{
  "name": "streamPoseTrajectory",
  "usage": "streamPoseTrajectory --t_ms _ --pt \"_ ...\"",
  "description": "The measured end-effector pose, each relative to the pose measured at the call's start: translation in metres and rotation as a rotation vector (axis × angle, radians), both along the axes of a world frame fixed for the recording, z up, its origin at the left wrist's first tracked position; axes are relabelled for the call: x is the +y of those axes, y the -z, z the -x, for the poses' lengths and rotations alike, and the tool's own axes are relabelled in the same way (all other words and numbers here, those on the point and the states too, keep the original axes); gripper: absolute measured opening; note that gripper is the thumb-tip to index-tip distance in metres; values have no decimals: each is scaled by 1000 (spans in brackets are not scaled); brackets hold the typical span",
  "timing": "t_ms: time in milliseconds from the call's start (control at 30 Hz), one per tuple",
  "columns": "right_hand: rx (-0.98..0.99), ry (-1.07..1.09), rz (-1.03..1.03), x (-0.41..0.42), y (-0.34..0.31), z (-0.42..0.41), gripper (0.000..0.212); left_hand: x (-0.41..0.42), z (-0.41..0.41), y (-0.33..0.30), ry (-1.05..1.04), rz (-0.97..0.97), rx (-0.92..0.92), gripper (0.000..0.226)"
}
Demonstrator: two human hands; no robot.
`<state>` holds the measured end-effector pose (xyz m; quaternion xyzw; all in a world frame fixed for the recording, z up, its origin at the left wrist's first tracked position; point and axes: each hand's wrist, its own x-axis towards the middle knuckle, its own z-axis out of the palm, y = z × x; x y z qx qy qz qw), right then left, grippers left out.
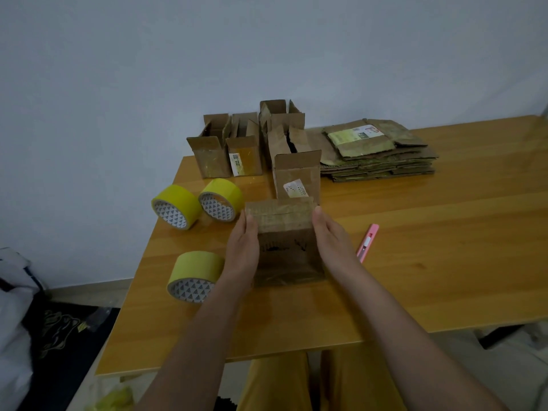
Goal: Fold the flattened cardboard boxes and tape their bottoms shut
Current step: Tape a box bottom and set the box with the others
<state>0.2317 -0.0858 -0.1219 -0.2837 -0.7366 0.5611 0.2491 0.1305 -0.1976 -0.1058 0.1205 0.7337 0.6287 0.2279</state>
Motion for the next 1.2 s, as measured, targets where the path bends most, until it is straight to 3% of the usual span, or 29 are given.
streamPoseTrajectory --t_ms 167,333,500,567,667,867,967,1100,1200 --pt "-41 -27 8 1 4 2 71 -3 2 -14 57 135 3 46" --pt "-194 -77 -22 3 -4 -4 77 -3 13 -11 82 268 -62 75" --pt "-51 69 -254 -4 -11 -8 49 0 4 -24 55 287 204 23" --pt "-31 61 -274 -7 -11 -9 44 -2 2 -23 61 299 250 31" --pt "-113 71 -295 -5 -16 -8 46 1 9 -24 79 348 210 40" --pt "-379 -2 -153 4 -50 -10 41 -4 7 -48 136 307 -112 21" --pt "-246 -29 -46 7 -63 -22 33 -14 5 -61 142 170 -117 27" --pt "107 -6 142 8 -72 -35 66 -25 7 -67 27 -188 -93 39" --pt "139 23 188 6 -68 -36 55 -27 5 -65 6 -189 -76 40"
